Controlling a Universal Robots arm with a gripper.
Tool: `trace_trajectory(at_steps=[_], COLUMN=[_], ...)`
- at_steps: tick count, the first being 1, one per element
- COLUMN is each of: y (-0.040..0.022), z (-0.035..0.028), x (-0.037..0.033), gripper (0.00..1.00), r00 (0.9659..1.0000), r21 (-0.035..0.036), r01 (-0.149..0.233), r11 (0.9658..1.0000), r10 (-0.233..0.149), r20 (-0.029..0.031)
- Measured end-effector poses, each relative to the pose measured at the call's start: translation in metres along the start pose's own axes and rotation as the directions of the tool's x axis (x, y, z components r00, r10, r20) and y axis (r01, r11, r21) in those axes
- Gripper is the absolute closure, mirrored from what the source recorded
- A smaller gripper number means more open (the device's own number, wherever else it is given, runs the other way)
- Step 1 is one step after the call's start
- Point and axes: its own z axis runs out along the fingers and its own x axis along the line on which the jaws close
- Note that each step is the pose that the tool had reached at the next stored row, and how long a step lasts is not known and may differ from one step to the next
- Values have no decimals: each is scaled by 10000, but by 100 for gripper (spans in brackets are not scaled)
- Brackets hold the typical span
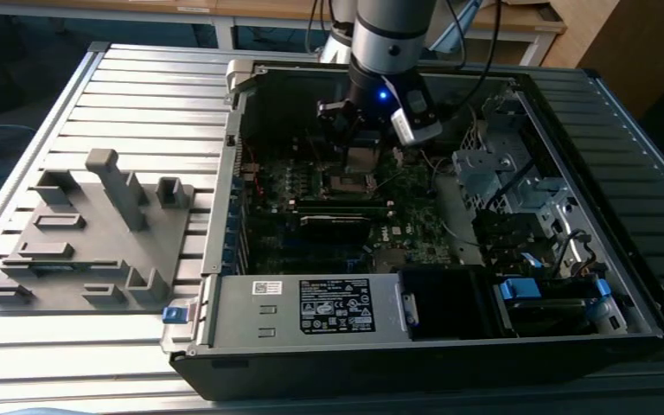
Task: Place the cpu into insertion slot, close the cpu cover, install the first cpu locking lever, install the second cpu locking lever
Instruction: 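Place the cpu into insertion slot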
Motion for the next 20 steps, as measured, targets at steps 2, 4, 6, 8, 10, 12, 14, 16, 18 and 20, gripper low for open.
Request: trace_trajectory(at_steps=[2, 4, 6, 8, 10, 12, 14, 16, 18, 20], y=[-1, -1, -2, -3, -5, -5, -3, -1, 3, 12], z=[7, 17, 30, 48, 64, 82, 108, 143, 179, 209], x=[1, 3, 8, 24, 54, 89, 113, 126, 131, 134], gripper=[46, 46, 46, 46, 46, 46, 46, 46, 46, 46], r00=[10000, 10000, 10000, 10000, 10000, 10000, 10000, 10000, 10000, 10000], r21=[1, 0, 0, 0, 0, 0, 1, 0, 1, 2], r01=[0, 0, -1, 0, -3, -3, -4, -5, -4, -5], r11=[10000, 10000, 10000, 10000, 10000, 10000, 10000, 10000, 10000, 10000], r10=[0, 0, 1, 0, 3, 3, 4, 5, 4, 5], r20=[-1, 0, 0, 2, 2, 3, 3, 4, 4, 3])
